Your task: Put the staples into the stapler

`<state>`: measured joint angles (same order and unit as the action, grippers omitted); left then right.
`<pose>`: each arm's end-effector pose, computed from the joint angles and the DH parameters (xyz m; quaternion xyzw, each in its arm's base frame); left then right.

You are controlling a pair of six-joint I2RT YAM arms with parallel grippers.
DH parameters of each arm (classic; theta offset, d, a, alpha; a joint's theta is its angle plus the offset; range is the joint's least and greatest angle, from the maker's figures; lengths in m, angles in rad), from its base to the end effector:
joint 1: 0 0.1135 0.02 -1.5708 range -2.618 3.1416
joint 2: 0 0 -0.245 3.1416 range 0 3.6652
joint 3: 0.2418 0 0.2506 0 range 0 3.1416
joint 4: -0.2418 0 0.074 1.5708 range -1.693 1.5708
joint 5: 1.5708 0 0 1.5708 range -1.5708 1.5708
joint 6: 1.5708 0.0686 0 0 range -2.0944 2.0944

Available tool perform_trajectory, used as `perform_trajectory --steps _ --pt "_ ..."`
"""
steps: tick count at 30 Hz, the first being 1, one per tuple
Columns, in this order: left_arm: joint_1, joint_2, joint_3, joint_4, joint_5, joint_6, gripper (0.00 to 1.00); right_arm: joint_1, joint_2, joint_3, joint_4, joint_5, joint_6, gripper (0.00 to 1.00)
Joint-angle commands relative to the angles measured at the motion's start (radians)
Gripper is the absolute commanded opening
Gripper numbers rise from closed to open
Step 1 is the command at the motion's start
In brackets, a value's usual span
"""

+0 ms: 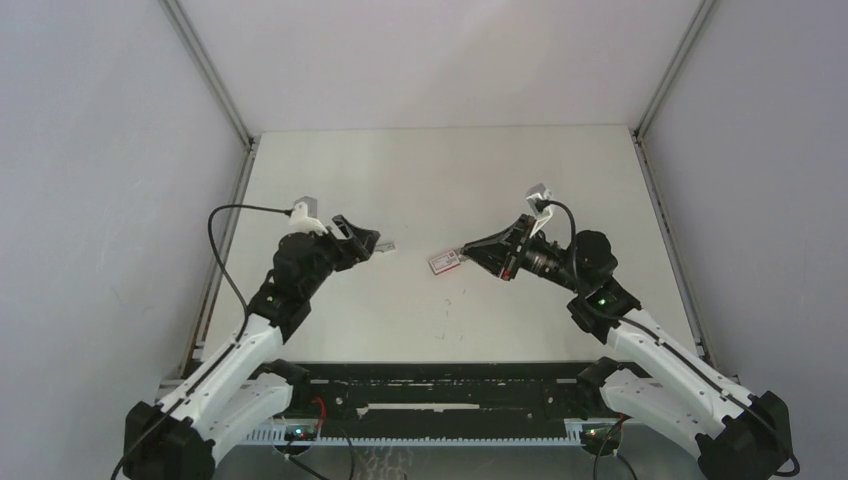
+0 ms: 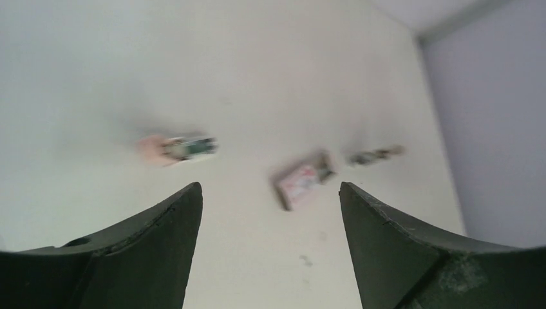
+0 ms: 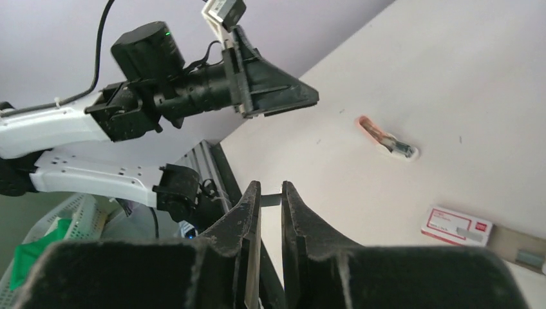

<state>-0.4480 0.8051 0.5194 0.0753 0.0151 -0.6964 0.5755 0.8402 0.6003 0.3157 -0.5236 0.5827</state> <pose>0.2159 -0.1049 0.2493 -0.0916 0.7720 -0.3455 0.5256 0.1828 0.1595 0.3065 -0.1874 0.6573 0.5349 0.4966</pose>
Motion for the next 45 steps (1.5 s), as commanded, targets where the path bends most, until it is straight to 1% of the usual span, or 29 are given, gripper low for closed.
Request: perform_trajectory --steps 1,4,8,14,18,22,26,29,32,36,40,42,45 --pt "0.105 0.082 -0.039 -0.079 -0.115 -0.006 0.82 -0.005 -0.003 -0.003 -0.042 0.041 -0.063 0.09" --pt "0.139 0.177 -0.042 -0.014 -0.119 0.018 0.83 -0.005 -0.001 -0.017 -0.050 0.053 -0.067 0.09" --pt "0.175 0.295 -0.031 0.127 -0.057 0.061 0.84 -0.006 0.007 -0.020 -0.069 0.055 -0.082 0.09" --pt "0.203 0.475 0.048 0.192 -0.032 0.115 0.84 -0.009 0.018 -0.020 -0.074 0.060 -0.088 0.09" --pt "0.222 0.568 0.107 0.186 0.035 0.131 0.74 -0.014 0.029 -0.020 -0.066 0.053 -0.084 0.09" --pt "0.222 0.614 0.125 0.225 0.080 0.134 0.63 -0.018 0.038 -0.020 -0.070 0.049 -0.086 0.09" --pt "0.222 0.654 0.153 0.219 0.088 0.137 0.51 -0.022 0.046 -0.020 -0.067 0.039 -0.082 0.09" --pt "0.222 0.675 0.175 0.186 0.090 0.136 0.46 -0.021 0.043 -0.020 -0.071 0.042 -0.082 0.09" --pt "0.222 0.673 0.179 0.148 0.073 0.131 0.45 -0.023 0.040 -0.020 -0.077 0.045 -0.083 0.09" --pt "0.221 0.653 0.160 0.131 0.051 0.129 0.49 -0.023 0.038 -0.020 -0.082 0.048 -0.085 0.09" --pt "0.221 0.651 0.154 0.121 0.049 0.130 0.50 -0.023 0.040 -0.020 -0.076 0.044 -0.082 0.09" --pt "0.222 0.653 0.153 0.136 0.058 0.135 0.47 -0.023 0.039 -0.020 -0.075 0.043 -0.081 0.09" --pt "0.222 0.655 0.163 0.134 0.076 0.149 0.37 -0.023 0.032 -0.020 -0.086 0.047 -0.084 0.09"
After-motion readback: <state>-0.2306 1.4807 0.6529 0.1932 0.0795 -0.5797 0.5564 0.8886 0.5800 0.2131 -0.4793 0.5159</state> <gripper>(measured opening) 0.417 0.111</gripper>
